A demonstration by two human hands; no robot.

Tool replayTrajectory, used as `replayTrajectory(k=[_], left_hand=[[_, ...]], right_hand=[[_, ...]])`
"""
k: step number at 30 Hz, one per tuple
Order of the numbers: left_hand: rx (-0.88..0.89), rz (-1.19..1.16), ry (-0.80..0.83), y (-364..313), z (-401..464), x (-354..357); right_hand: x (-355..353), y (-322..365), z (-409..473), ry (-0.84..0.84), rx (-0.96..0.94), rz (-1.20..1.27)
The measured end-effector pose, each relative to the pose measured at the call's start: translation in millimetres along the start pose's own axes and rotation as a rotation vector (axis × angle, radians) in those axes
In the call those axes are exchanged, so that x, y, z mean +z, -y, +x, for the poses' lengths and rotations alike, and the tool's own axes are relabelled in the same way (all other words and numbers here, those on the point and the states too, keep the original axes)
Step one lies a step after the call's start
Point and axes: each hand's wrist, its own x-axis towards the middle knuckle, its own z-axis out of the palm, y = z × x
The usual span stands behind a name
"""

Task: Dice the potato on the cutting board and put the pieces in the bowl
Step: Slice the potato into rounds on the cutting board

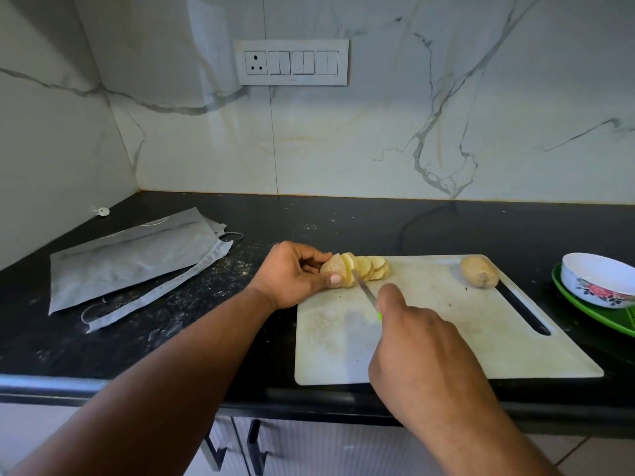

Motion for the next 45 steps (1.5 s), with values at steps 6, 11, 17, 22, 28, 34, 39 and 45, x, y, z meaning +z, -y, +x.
replayTrajectory(k=[6, 11, 17, 22, 28, 34, 39, 45], left_hand=[[-0.048, -0.03, -0.003, 3, 0, 0], [-0.059, -0.029, -0.016, 6, 3, 0], [-0.039, -0.03, -0.01, 10, 5, -1], [-0.027, -0.061, -0.002, 12, 4, 0], [0.0, -0.084, 0.009, 3, 2, -1], [-0.007, -0.122, 0.04, 8, 4, -1], [-0.014, -0.096, 0.047, 7, 4, 0], [-0.008, -0.068, 0.075, 5, 4, -1]], right_hand=[[-1, 8, 18, -0.061, -0.006, 0.02], [6, 12, 25, -0.047, -0.011, 0.026], [13, 12, 28, -0.06, -0.012, 0.017], [24, 15, 43, -0.06, -0.002, 0.034], [38, 22, 69, -0.038, -0.047, 0.113], [40, 14, 51, -0.004, -0.034, 0.117], [36, 9, 34, 0.045, -0.01, 0.059], [13, 6, 11, 0.115, 0.027, 0.009]])
